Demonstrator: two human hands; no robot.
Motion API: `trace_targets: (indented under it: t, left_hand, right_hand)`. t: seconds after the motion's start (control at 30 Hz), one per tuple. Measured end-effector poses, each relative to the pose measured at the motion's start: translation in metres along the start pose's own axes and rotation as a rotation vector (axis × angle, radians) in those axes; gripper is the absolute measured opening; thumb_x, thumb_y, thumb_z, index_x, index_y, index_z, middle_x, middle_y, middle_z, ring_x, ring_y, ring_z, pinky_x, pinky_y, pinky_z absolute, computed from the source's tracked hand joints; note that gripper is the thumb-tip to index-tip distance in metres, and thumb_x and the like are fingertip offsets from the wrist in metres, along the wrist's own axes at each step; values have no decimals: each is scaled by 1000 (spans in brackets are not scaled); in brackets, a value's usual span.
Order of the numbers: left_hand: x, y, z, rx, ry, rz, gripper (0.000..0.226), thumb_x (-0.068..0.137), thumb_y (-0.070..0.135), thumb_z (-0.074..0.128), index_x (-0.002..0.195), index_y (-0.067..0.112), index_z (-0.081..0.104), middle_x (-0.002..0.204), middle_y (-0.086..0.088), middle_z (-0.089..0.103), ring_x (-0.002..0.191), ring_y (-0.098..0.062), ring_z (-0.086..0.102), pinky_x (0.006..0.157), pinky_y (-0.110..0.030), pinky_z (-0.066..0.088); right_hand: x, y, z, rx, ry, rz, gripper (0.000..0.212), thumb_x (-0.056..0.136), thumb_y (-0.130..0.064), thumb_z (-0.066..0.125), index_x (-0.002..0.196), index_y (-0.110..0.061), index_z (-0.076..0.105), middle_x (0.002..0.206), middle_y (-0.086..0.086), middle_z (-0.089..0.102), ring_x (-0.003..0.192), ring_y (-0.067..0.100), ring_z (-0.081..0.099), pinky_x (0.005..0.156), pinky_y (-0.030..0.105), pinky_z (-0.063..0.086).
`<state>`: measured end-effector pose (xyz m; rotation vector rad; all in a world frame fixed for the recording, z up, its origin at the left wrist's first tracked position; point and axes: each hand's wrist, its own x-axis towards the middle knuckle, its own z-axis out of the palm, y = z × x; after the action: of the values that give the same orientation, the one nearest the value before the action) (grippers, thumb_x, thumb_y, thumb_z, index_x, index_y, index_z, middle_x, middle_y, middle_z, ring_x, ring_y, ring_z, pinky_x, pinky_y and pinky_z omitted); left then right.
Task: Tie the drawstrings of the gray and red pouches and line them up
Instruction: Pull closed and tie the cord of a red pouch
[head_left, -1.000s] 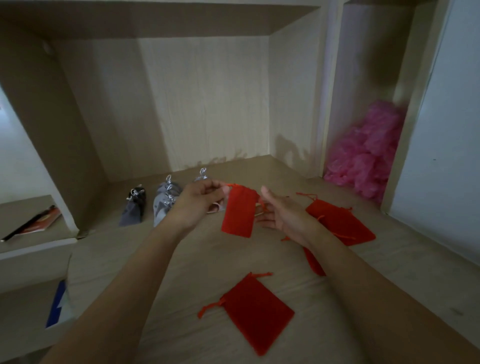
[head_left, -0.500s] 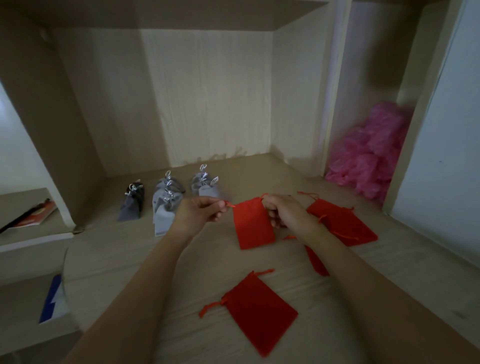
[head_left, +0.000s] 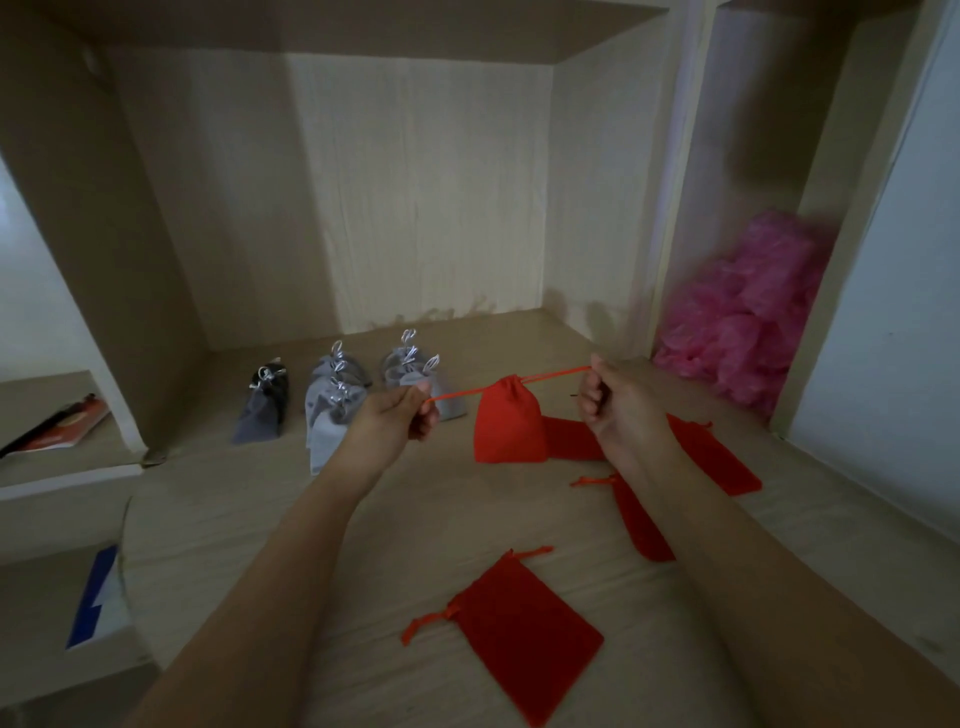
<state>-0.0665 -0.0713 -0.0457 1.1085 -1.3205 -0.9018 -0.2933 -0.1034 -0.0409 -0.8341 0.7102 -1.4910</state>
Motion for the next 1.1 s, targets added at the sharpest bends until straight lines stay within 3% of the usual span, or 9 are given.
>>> trace_targets:
  t: [0.2, 0.37, 0.5, 0.57, 0.7, 0.73, 0.83, 0.97, 1.1]
  left_hand:
    - [-10, 5, 7, -237, -34, -88, 43, 97, 18, 46, 54, 17, 39, 48, 1, 46, 47, -13, 40, 53, -24, 37]
    - [-11, 11, 7, -527, -49, -119, 39, 87, 19, 54, 50, 19, 44, 71, -1, 66, 54, -6, 50, 48, -15, 40]
    - [-12, 14, 8, -680, -36, -231, 40, 91, 23, 51, 51, 19, 48, 65, 1, 65, 44, -1, 48, 42, -10, 38]
    - [-13, 15, 11, -680, -47, -234, 32, 90, 26, 52, 59, 18, 51, 59, 4, 58, 43, 1, 46, 42, -9, 39]
    - [-14, 12, 11, -615, -112, -178, 19, 85, 23, 55, 70, 15, 61, 61, 5, 59, 50, 0, 51, 49, -9, 46]
    - [-15, 11, 11, -595, -144, -165, 12, 80, 21, 58, 76, 12, 65, 62, 5, 60, 52, 0, 53, 52, -10, 47]
    - [-15, 8, 11, -583, -191, -196, 24, 71, 12, 62, 94, 6, 67, 64, 3, 64, 54, -1, 58, 55, -11, 50]
    - [-16, 8, 14, -488, -216, -212, 13, 74, 9, 60, 69, 9, 72, 62, 1, 65, 51, -1, 56, 52, -11, 49]
    - [-17, 5, 18, -328, -154, -116, 20, 85, -4, 54, 71, 6, 63, 57, 3, 61, 48, -2, 50, 49, -12, 43]
  right_hand:
    - [-1, -6, 3, 120, -27, 36, 35, 96, -16, 47, 61, -16, 40, 48, -7, 38, 40, 5, 38, 36, 15, 30]
    - [-7, -6, 11, 237, -114, 106, 52, 95, -17, 48, 44, -19, 53, 66, 2, 67, 49, 6, 55, 42, 14, 42]
    - [-20, -1, 31, 174, -251, 113, 20, 75, -17, 59, 59, -12, 72, 66, 3, 69, 54, 5, 64, 51, 12, 51]
    - [-25, 5, 37, 72, -335, 107, 14, 73, -7, 60, 77, -8, 73, 71, 3, 71, 59, 5, 66, 55, 12, 51]
    - [-32, 15, 41, -180, -400, 29, 26, 78, 2, 61, 101, -9, 56, 77, 3, 73, 61, 6, 63, 54, 13, 42]
    - [-33, 16, 42, -215, -396, 16, 27, 77, 0, 63, 100, -10, 55, 77, 3, 73, 61, 6, 62, 54, 14, 39]
    - [-35, 16, 43, -330, -373, -51, 14, 78, 0, 66, 88, -11, 63, 74, 2, 73, 60, 6, 62, 53, 14, 38]
    - [-39, 17, 45, -451, -409, -140, 16, 80, -3, 68, 84, -17, 73, 71, -2, 73, 57, 2, 56, 54, 12, 40]
    - [-41, 20, 51, -527, -415, -190, 19, 82, 5, 65, 82, -14, 68, 59, -8, 68, 49, -1, 53, 51, 9, 40]
